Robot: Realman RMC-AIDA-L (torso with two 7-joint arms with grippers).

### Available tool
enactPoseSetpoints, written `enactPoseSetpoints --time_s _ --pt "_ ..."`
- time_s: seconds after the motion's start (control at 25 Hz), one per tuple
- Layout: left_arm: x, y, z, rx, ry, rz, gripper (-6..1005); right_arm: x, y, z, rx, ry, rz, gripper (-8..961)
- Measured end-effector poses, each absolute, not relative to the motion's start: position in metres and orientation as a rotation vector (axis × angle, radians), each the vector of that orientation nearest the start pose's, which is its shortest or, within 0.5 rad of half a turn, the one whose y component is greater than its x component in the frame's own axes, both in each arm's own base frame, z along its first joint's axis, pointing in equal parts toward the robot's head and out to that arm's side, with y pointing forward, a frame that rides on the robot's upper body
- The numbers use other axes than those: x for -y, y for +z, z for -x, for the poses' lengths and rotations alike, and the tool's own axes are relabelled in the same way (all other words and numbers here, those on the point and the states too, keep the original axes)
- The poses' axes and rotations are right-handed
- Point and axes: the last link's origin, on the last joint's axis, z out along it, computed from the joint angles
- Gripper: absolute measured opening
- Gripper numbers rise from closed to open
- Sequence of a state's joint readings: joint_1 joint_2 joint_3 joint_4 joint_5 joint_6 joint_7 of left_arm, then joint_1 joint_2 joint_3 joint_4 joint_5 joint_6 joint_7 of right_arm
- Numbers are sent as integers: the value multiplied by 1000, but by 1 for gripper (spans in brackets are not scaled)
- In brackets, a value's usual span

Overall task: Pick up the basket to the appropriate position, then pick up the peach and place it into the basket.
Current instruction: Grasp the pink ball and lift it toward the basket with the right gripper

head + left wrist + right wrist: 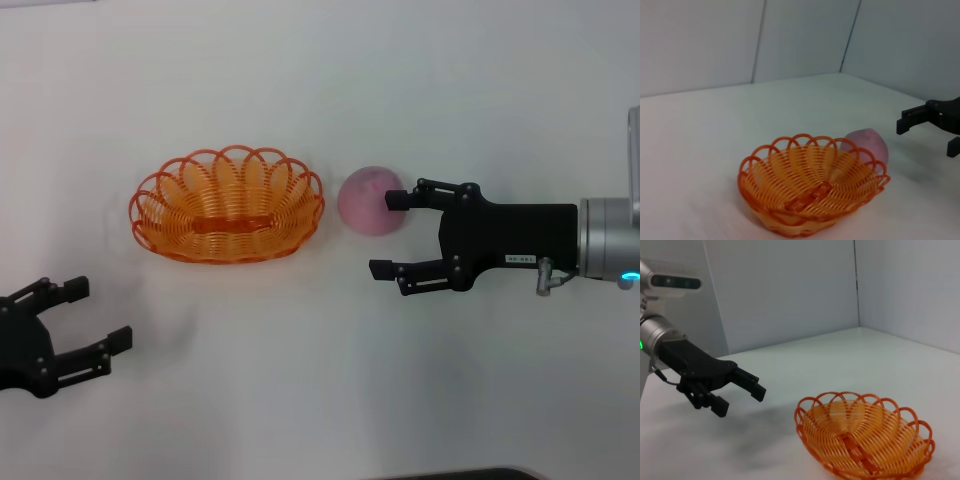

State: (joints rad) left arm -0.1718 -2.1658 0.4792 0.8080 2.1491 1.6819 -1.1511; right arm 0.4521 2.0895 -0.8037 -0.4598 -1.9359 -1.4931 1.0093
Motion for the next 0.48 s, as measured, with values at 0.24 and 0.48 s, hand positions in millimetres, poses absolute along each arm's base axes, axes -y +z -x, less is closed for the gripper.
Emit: enactPoseSetpoints --time_s 0.24,0.48 --pt "-203 4 354 692 -591 2540 875 -283 -49 -289 -419 671 2795 909" --pt "-204 3 354 694 -598 2539 875 -279 -47 -294 -430 664 2792 908"
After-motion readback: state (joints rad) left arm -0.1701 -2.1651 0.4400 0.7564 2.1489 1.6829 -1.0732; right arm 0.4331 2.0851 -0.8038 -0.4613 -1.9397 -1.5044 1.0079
